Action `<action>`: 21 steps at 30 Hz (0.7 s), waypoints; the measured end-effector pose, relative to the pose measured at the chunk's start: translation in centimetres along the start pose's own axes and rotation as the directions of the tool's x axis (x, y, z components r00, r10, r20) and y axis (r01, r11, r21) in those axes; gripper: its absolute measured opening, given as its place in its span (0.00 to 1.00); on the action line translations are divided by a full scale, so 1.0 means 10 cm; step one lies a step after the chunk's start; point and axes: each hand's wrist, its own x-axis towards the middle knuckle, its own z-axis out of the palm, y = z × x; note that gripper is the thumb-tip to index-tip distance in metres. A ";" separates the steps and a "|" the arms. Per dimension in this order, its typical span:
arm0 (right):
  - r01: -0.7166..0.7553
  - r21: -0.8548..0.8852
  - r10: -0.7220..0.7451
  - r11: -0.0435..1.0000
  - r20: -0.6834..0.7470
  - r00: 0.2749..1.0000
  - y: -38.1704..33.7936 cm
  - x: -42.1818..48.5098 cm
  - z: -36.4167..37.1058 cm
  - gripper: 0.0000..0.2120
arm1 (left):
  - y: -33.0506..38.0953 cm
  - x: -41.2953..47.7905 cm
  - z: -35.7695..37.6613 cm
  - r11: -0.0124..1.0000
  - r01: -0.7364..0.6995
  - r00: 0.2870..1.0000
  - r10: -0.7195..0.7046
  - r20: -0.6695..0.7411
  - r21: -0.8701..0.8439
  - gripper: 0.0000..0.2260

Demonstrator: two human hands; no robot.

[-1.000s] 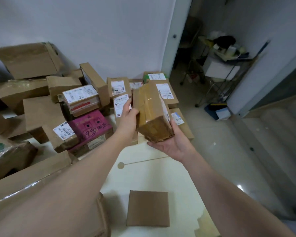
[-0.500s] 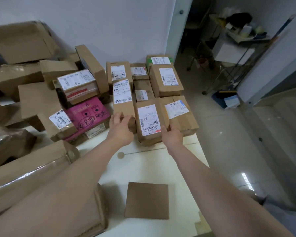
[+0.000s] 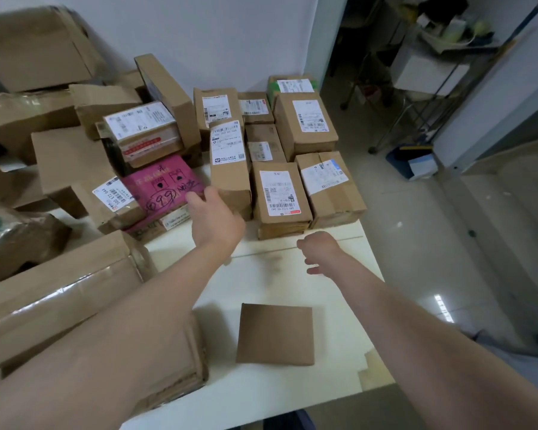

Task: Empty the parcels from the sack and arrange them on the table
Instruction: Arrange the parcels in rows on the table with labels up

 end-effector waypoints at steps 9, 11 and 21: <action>-0.270 -0.211 0.334 0.939 0.385 0.861 0.60 -0.77 -0.07 0.35 | 0.03 -0.82 0.08 0.916 0.171 0.490 -0.400 0.775 0.364 0.28; -0.196 -0.168 0.237 0.966 0.268 0.934 0.67 -0.82 -0.12 0.31 | 0.10 -0.83 0.12 0.916 0.310 0.519 -0.388 0.762 0.255 0.25; -0.079 0.280 0.076 0.957 0.020 0.997 0.93 -0.66 -0.77 0.19 | 0.46 -1.03 0.54 0.842 0.503 0.652 -0.222 0.725 -0.195 0.22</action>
